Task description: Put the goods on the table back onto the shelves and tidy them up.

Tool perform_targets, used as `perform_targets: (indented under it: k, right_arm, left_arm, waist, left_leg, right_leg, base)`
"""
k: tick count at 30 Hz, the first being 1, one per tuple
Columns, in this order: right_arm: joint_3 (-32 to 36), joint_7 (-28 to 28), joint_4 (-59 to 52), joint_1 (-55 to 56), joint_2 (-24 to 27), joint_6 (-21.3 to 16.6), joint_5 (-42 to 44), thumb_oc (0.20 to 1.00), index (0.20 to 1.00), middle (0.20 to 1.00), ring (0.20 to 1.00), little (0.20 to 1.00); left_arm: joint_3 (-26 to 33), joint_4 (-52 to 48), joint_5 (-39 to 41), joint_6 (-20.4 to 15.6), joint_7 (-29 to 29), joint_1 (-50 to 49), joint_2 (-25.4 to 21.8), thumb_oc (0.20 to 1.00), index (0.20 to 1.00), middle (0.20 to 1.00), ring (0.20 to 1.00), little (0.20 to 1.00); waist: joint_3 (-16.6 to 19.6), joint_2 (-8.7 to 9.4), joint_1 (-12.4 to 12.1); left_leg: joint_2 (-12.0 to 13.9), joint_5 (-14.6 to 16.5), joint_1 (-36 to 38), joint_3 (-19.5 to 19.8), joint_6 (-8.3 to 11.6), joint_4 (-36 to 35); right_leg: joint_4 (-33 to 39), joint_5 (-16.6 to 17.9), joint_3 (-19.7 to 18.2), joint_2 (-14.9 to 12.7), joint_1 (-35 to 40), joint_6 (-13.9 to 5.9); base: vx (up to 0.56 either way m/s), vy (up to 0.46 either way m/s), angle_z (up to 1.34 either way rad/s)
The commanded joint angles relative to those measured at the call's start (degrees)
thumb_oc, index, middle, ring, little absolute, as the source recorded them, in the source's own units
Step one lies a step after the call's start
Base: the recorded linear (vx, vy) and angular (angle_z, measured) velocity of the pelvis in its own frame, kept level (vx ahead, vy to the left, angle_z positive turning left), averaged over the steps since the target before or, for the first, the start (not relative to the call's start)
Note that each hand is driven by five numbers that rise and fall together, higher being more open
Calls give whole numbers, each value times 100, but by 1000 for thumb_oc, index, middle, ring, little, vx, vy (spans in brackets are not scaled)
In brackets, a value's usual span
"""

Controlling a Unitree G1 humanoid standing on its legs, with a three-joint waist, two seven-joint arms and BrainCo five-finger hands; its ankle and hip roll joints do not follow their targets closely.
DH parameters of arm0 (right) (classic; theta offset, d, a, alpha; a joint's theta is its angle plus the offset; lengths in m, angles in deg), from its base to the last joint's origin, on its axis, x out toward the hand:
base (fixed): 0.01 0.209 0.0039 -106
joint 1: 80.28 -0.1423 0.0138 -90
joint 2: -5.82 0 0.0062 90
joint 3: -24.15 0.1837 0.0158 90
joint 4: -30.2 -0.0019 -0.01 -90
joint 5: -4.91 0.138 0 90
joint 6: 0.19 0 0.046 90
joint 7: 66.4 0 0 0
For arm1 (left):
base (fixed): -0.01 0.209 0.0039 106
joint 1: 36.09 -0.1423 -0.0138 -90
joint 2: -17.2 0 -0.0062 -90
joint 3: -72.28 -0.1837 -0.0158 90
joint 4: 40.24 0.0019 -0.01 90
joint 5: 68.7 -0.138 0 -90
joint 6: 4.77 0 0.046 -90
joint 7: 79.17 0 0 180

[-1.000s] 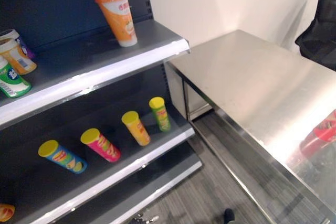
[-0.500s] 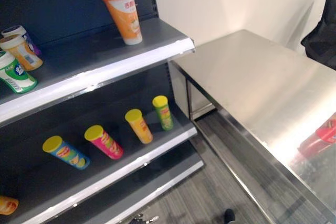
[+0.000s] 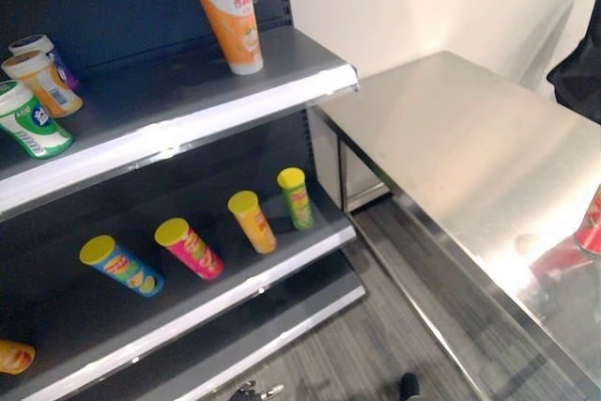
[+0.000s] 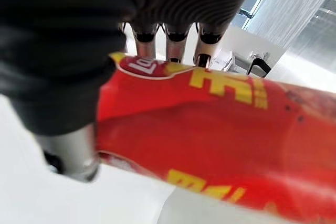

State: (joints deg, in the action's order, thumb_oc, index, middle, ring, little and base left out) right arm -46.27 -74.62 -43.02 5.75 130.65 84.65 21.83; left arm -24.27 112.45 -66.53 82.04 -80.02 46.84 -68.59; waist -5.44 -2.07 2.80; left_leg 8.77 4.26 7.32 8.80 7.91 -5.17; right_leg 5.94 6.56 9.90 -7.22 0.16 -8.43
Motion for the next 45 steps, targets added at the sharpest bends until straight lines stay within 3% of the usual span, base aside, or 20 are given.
perform_targets:
  k: [1,9,13,16,17,18,19,21,25,27,28,31,33,35,36,37,38,39,41,45]
  right_arm:
    - [45,-126,32,-424,402,-240,162,200,200,200,200,200]
    - [-51,-142,-438,-509,370,-285,16,200,200,200,200,200]
    - [-67,-164,-1014,-574,311,-437,-99,200,200,200,200,200]
    - [36,-260,-1464,-577,286,-508,-290,200,200,200,200,200]
    - [128,-297,-1570,-533,258,-517,-343,200,200,200,200,200]
    - [231,-379,-1739,-459,229,-541,-451,200,200,200,200,200]
    - [242,-380,-1746,-453,226,-537,-454,200,200,200,200,200]
    - [262,-429,-1914,-400,173,-539,-612,200,200,200,200,200]
    - [273,-454,-2051,-321,142,-441,-894,200,200,200,200,200]
    - [305,-432,-2118,-289,150,-423,-929,200,200,200,200,200]
    - [363,-432,-2120,-242,71,-386,-958,200,200,200,200,200]
    - [90,-478,-1995,-399,-175,-244,-1185,200,200,200,200,200]
    - [-56,-519,-2007,-512,-278,-244,-1210,200,200,200,200,200]
    - [-46,-501,-2059,-436,-386,-240,-1259,200,200,200,200,200]
    - [-11,-488,-2059,-405,-362,-239,-1273,200,200,200,200,200]
    - [66,-471,-2061,-355,-312,-248,-1275,200,200,200,200,200]
    - [107,-467,-2078,-320,-322,-273,-1245,200,200,200,200,200]
    - [115,-466,-2080,-318,-323,-273,-1245,200,200,200,200,200]
    - [183,-437,-2121,-232,-325,-369,-1190,200,200,200,200,200]
    - [142,-377,-2170,-206,-301,-391,-1226,200,200,200,200,200]
  left_arm:
    - [-220,-19,196,-119,3,342,-618,1000,1000,1000,1000,1000]
    - [-42,-90,297,-113,-49,329,-689,1000,1000,1000,1000,1000]
    - [29,-216,410,-121,-65,339,-678,1000,1000,1000,1000,1000]
    - [52,-325,564,-135,-136,452,-619,1000,1000,1000,1000,1000]
    - [29,-346,587,-148,-153,497,-596,1000,1000,1000,1000,1000]
    - [22,-401,597,-138,-129,491,-594,1000,1000,1000,1000,1000]
    - [18,-403,597,-137,-129,495,-596,1000,1000,1000,1000,1000]
    - [116,-392,642,-139,-126,474,-594,1000,1000,1000,1000,1000]
    - [223,-368,596,-176,-164,446,-594,1000,1000,1000,1000,1000]
    - [206,-406,571,-184,-168,429,-592,1000,1000,1000,1000,1000]
    - [37,-451,374,-200,-131,425,-590,1000,1000,1000,1000,1000]
    - [-72,-410,214,-193,-165,499,-695,1000,1000,1000,1000,1000]
    - [-26,-417,196,-171,-197,503,-773,1000,1000,1000,1000,1000]
    - [37,-406,179,-144,-195,525,-838,1000,1000,1000,1000,1000]
    - [35,-390,174,-145,-186,529,-863,1000,1000,1000,1000,1000]
    - [24,-357,176,-120,-140,527,-880,1000,1000,1000,1000,1000]
    - [17,-309,170,-114,-115,530,-883,1000,1000,1000,1000,1000]
    - [15,-307,170,-115,-114,536,-884,1000,1000,1000,1000,1000]
    - [-63,-248,87,-90,-41,568,-886,1000,1000,1000,1000,1000]
    - [-91,-304,60,-128,13,548,-822,1000,1000,1000,1000,1000]
  waist:
    - [-5,436,-159]
    - [-30,405,-240]
    - [-141,416,-378]
    - [-330,466,-457]
    - [-350,493,-421]
    - [-357,476,-378]
    - [-346,480,-374]
    - [-371,473,-333]
    - [-313,361,-302]
    - [-293,325,-295]
    - [-209,269,-262]
    - [-203,448,-291]
    - [-271,486,-305]
    - [-323,480,-282]
    - [-373,479,-252]
    - [-394,441,-228]
    - [-404,428,-215]
    - [-400,430,-211]
    - [-398,504,-140]
    - [-344,629,-151]
  left_leg:
    - [182,-39,45,-712,200,17]
    - [398,-213,68,-554,332,21]
    - [502,-436,-160,-222,397,251]
    - [375,-633,-628,108,427,314]
    - [364,-712,-844,32,399,313]
    - [550,-770,-917,-467,352,238]
    - [537,-798,-945,-458,343,233]
    - [839,-835,-896,-987,354,315]
    - [1181,-985,-720,-937,553,464]
    - [1134,-961,-717,-787,568,474]
    - [911,-485,-665,-878,447,429]
    - [15,67,-557,-984,-93,300]
    - [-219,43,-557,-1128,-233,220]
    - [-305,-7,-534,-1169,-307,110]
    - [-361,-42,-567,-1123,-355,138]
    - [-443,-120,-634,-1066,-421,137]
    - [-482,-160,-670,-1033,-441,138]
    - [-485,-180,-691,-1025,-441,139]
    - [-746,-258,-790,-797,-535,194]
    - [-979,-231,-772,-681,-549,185]
  right_leg:
    - [-105,-777,226,-53,288,-119]
    - [-120,-989,216,164,377,27]
    - [-116,-1126,310,325,458,180]
    - [-133,-1216,504,295,466,227]
    - [-136,-1213,650,225,420,213]
    - [-250,-1257,829,150,366,215]
    - [-254,-1237,836,138,339,210]
    - [-353,-1221,1006,-14,263,203]
    - [-308,-1009,1182,-284,186,21]
    - [-300,-939,1164,-340,189,-33]
    - [-294,-714,1147,-676,197,-212]
    - [-383,-61,851,-1452,-171,-547]
    - [-583,257,790,-1678,-439,-596]
    - [-870,-30,461,-1469,-545,-464]
    - [-1052,-243,186,-1167,-572,-365]
    - [-1311,-687,-35,-609,-614,-246]
    - [-1433,-912,-44,-354,-591,-152]
    - [-1431,-896,-37,-357,-606,-147]
    - [-1699,-1383,-374,581,-565,181]
    - [-1055,-1303,-575,796,-250,361]
  base:
    - [-1,-60,2]
    - [-7,-95,4]
    - [-40,-144,15]
    - [-126,-67,69]
    - [-196,-11,115]
    - [-109,48,135]
    - [-62,85,146]
    - [-77,171,101]
    - [-50,265,53]
    - [9,366,50]
    - [-4,567,42]
    - [-111,805,14]
    - [-151,478,-45]
    - [-86,283,-49]
    - [-71,279,-23]
    - [-70,232,10]
    - [-63,149,36]
    - [-40,100,50]
    - [-11,98,71]
    - [36,-3,45]
